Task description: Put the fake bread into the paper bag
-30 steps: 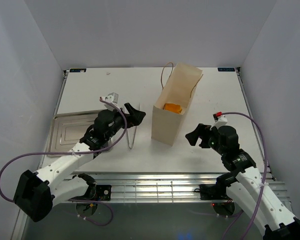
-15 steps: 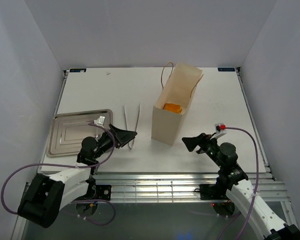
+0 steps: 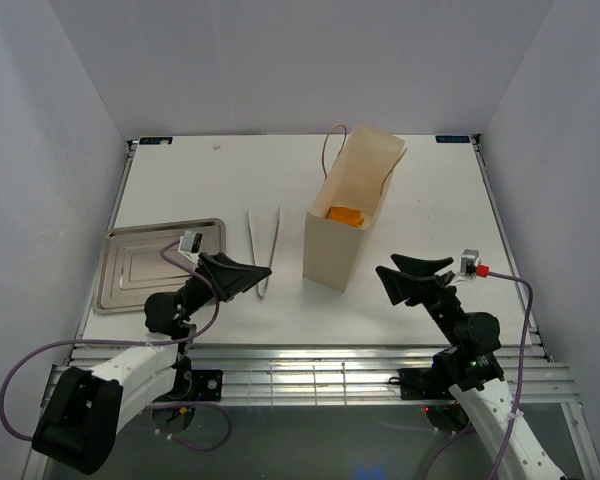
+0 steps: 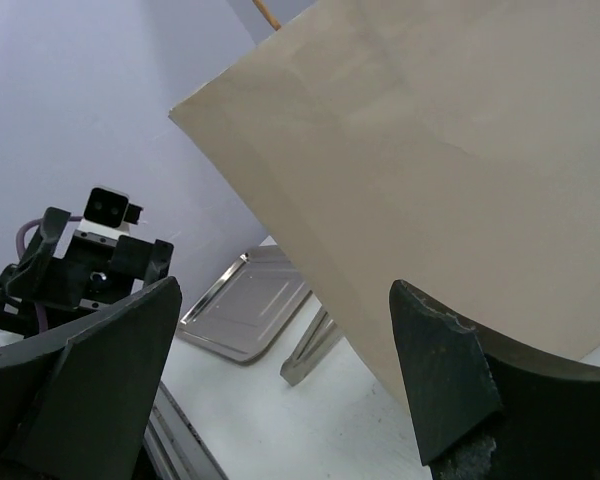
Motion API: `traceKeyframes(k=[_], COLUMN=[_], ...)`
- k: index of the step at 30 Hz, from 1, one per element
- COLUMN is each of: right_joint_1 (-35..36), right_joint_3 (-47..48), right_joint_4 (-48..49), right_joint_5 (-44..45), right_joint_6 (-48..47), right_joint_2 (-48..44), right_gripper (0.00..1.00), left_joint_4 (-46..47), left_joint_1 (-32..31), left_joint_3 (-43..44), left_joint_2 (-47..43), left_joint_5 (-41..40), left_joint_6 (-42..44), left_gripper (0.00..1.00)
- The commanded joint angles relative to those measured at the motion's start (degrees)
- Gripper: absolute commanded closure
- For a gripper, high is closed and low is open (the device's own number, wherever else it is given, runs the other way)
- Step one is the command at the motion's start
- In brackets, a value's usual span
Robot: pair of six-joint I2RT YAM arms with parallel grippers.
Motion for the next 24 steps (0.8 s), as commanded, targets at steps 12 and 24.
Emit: traceKeyframes(k=[12,24], right_joint_1=[0.3,0.2], right_joint_3=[-19.0,-18.8], right_joint_4=[-16.8,-26.0], right_joint_5=[4.1,5.2], right_joint_6=[5.0,8.1], right_joint_2=[-9.5,-12.6], right_gripper=[0.1,0.1], left_joint_4=[-5.6,-26.3], left_joint_1=[0.6,0.6], left_joint_3=[-16.7,-16.6], left_joint_2=[-36.8,-57.2], left_joint_5=[-0.2,-1.2], left_joint_6=[-2.2,-3.7], left_gripper=[0.02,0.02])
